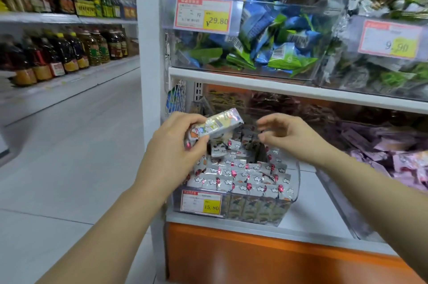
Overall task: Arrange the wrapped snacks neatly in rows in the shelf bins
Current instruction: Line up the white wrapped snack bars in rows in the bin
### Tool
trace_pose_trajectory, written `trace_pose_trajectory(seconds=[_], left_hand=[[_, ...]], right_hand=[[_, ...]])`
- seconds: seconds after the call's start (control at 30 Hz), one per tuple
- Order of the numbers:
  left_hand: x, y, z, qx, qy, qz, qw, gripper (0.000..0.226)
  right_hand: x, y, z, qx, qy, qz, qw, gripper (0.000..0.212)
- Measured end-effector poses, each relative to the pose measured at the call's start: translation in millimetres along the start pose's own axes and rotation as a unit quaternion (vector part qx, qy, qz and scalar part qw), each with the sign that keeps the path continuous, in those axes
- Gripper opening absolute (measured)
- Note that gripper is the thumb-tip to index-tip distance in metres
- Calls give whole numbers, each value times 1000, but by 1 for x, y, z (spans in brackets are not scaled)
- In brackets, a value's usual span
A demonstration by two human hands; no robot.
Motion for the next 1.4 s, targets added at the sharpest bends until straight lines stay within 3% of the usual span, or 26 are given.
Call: trace_pose_trajectory(seconds=[0.1, 0.27, 0.37, 0.5, 0.93, 1.07, 1.27, 1.4], left_hand=[[2, -1, -6, 20, 0, 12, 1000, 32], [5, -11, -12, 41, -18, 1, 999, 33], [7, -17, -15, 57, -33, -4, 998, 32], [7, -24, -18, 63, -53, -1, 997, 31], [6, -33, -18, 69, -75, 4, 995, 30], [9, -32, -16, 63, -80, 19, 995, 28], [10, -34, -9, 49, -81, 22, 995, 28], [9, -34, -4, 53, -80, 17, 995, 30]], right_hand=[[33, -17, 15, -138, 19, -79, 987, 28], [67, -45, 45, -347, 13, -219, 912, 39], [73, -57, 53, -413, 36, -256, 874, 37], [77, -65, 57, -445, 60, -263, 854, 33], [81, -73, 63, -451, 73, -224, 861, 19], [78, -58, 55, -416, 69, -191, 886, 36], [66, -20, 35, -306, 79, -102, 943, 34], [45, 0, 23, -282, 101, -27, 954, 36]])
Point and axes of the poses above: each hand's wrist, its own x-axis towards the middle knuckle, its own y-axis out of the back of the hand, z = x × y, the point moved 4 cm from there along x, towards the middle knuckle, and after that the axes turned 11 degrees about z, right-handed, at the moved point
